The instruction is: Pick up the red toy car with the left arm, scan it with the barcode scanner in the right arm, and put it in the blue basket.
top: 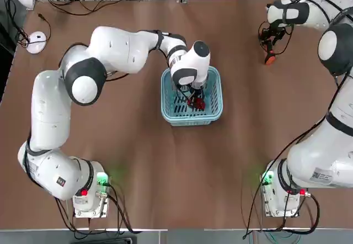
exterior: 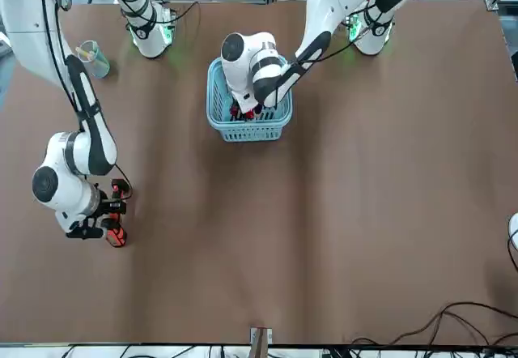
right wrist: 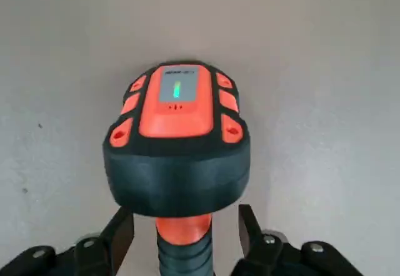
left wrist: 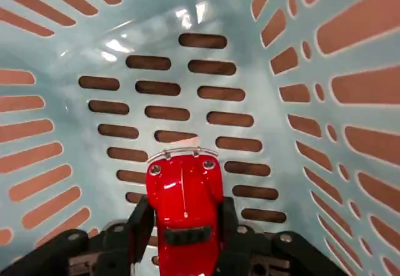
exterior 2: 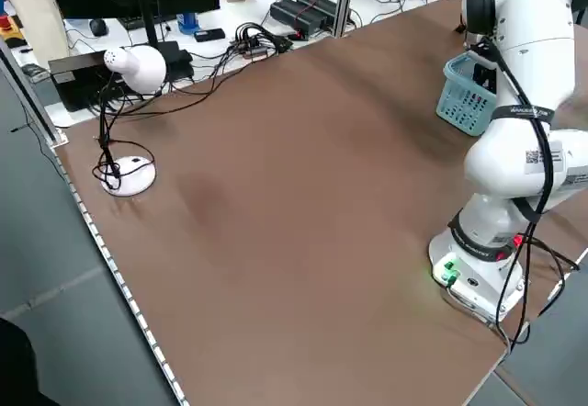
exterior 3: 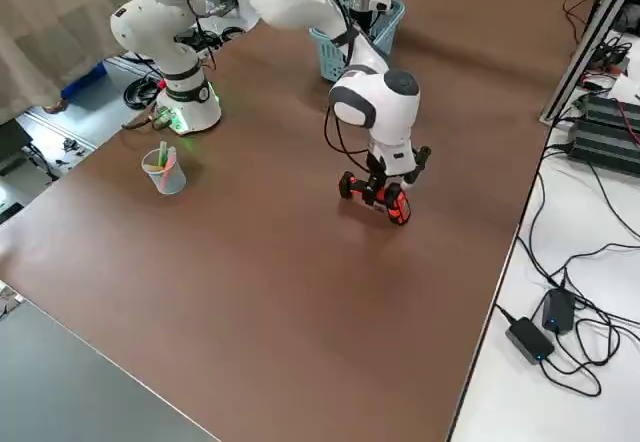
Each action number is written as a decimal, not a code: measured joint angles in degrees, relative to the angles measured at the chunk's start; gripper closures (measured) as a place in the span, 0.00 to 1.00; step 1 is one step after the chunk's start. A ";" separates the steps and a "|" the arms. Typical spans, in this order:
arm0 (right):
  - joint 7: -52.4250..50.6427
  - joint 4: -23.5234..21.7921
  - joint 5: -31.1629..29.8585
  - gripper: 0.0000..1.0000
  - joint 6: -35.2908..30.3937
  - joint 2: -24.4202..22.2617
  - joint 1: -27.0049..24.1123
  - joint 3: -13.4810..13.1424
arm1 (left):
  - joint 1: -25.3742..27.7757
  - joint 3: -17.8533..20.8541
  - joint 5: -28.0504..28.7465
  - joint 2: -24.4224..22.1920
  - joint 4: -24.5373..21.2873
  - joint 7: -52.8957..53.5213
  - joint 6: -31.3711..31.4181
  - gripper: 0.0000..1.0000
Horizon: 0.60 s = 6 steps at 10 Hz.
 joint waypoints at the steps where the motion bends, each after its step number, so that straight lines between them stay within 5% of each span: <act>1: -0.01 0.41 0.00 0.20 0.00 -0.08 0.00 0.08 | 0.00 0.00 0.00 0.00 0.01 0.00 0.00 0.52; 6: -0.10 7.25 -0.01 0.00 -9.46 -4.02 0.48 1.06 | 0.02 0.03 0.00 0.00 0.23 0.00 0.00 0.44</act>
